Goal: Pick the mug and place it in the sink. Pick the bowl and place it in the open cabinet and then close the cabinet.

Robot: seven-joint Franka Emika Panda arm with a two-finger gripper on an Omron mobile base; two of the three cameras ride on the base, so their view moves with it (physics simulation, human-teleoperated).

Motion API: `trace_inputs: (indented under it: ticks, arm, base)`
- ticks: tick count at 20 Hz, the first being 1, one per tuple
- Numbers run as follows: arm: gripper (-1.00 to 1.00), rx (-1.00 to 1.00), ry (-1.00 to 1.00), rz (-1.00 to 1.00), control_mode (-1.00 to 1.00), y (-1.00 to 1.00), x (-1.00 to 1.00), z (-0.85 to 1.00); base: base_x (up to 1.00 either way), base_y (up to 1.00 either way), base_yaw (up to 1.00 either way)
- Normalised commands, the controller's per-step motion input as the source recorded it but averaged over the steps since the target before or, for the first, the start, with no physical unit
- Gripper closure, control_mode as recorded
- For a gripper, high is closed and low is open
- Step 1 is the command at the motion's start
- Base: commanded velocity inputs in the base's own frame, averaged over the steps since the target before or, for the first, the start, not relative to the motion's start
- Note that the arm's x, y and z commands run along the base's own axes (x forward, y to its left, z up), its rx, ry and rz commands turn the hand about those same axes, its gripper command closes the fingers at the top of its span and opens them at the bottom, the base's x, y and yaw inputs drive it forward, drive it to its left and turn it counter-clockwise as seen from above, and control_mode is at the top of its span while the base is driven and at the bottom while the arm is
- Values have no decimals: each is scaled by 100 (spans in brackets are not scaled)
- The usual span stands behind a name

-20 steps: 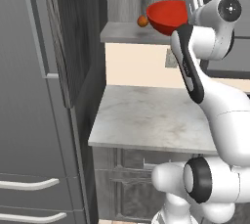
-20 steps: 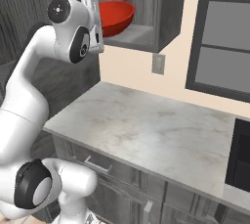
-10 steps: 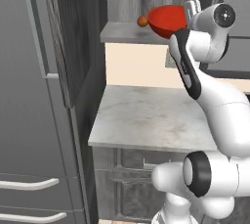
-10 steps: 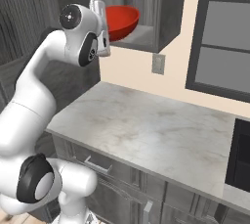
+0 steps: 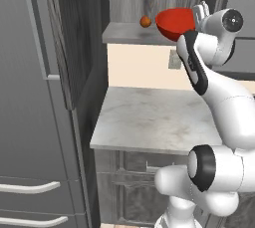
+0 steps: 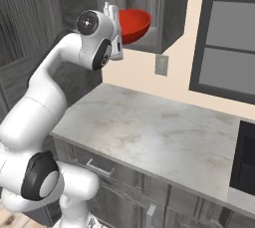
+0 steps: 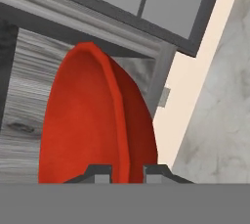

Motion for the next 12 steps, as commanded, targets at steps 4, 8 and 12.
trace_inputs:
  ticks: [4,8,12]
  arm:
    - [100,0,-6,0,-100,-10,9,0]
    - [100,0,-7,0,-100,-3,13,0]
    - [100,0,-1,0,-100,0,18,0]
  base:
    - [0,0,0]
    - [0,0,0]
    - [0,0,0]
